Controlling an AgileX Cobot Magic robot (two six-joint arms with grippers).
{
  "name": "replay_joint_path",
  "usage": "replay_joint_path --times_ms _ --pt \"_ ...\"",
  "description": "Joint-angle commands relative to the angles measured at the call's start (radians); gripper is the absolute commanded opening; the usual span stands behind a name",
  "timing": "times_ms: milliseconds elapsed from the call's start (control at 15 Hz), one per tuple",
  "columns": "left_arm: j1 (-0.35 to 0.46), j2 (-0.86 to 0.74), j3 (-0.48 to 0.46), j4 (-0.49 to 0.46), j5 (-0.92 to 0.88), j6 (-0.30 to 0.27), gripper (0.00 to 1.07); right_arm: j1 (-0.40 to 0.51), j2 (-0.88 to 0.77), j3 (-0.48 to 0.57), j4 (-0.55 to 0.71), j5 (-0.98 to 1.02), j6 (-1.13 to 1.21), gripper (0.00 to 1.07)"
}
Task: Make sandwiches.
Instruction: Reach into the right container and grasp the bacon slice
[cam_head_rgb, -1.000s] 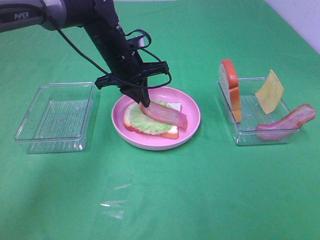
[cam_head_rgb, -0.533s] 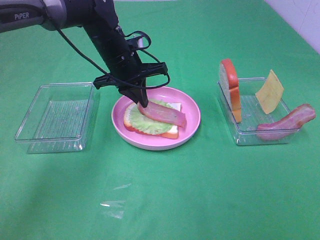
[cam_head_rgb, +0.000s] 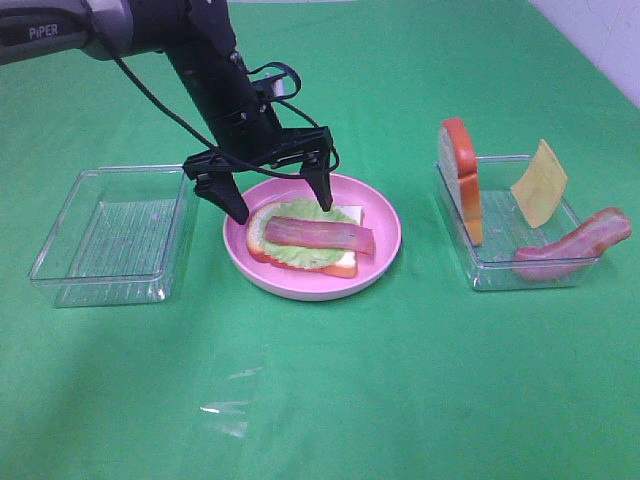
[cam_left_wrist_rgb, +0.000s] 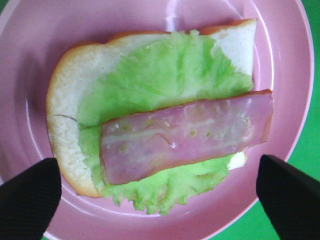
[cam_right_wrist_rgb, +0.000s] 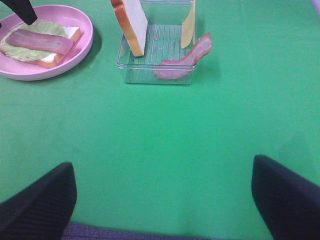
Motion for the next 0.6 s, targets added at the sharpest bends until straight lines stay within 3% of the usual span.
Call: replay_joint_path --times_ms 67,333,600 --pt "-0.002 -0.005 -0.034 0.003 0.030 0.006 1.01 -0.006 -0.026 0.004 -0.009 -0.004 0.005 0.93" --pt "-0.002 -0.022 -0.204 0.081 0.139 0.026 1.01 -0.006 -0.026 0.004 -0.009 -0.004 0.005 0.93" --pt "0.008 -0.121 -0.192 0.179 0.139 0.029 1.01 -0.006 -0.026 0.004 -0.009 -0.004 0.005 0.93"
